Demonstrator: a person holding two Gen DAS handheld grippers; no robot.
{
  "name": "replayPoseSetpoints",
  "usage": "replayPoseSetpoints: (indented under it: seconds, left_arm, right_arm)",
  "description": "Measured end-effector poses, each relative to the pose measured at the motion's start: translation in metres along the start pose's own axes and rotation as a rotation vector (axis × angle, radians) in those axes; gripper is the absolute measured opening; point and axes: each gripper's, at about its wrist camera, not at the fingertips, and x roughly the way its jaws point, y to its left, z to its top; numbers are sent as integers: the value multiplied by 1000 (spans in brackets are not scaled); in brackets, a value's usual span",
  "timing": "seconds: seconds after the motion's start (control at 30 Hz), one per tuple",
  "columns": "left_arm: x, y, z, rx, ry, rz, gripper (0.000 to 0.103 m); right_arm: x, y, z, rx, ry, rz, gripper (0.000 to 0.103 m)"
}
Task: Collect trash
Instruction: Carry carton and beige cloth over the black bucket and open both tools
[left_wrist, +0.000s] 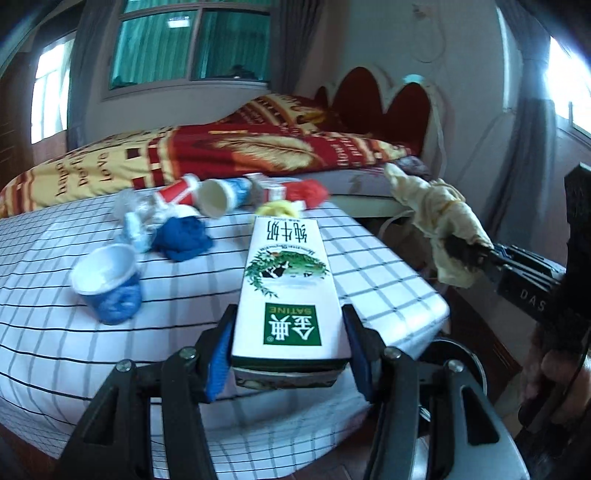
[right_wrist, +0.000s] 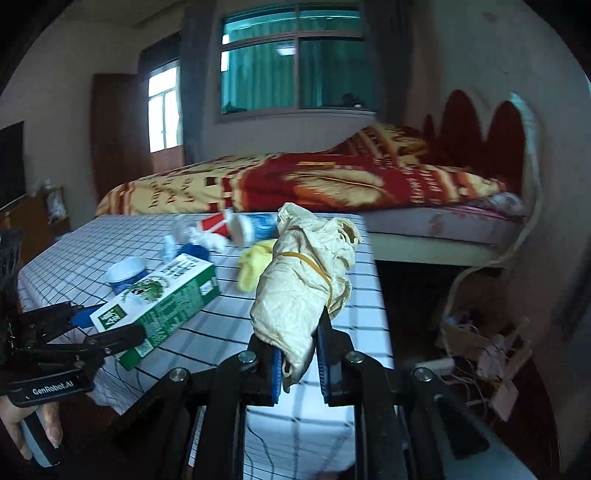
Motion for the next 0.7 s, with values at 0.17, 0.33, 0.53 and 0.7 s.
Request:
replayPoseSetpoints:
  seconds: [0.17,0.33,0.53,0.7]
  left_arm:
    - [2,-43,-5,49,11,-113,55]
    - [11,-98,-11,131,36,-236,55]
    - [24,-152,-28,212,97,-341,55]
    - [49,-187,-47,272,182,-392,55]
  right_arm:
    - [-36,-51,-29,81,38,-120,16]
    - [-64,-98,-71,134,112,-200,16]
    - [-87,-138,-120,179,186,-224,16]
    - [-81,-158,-152,204,256,-206,16]
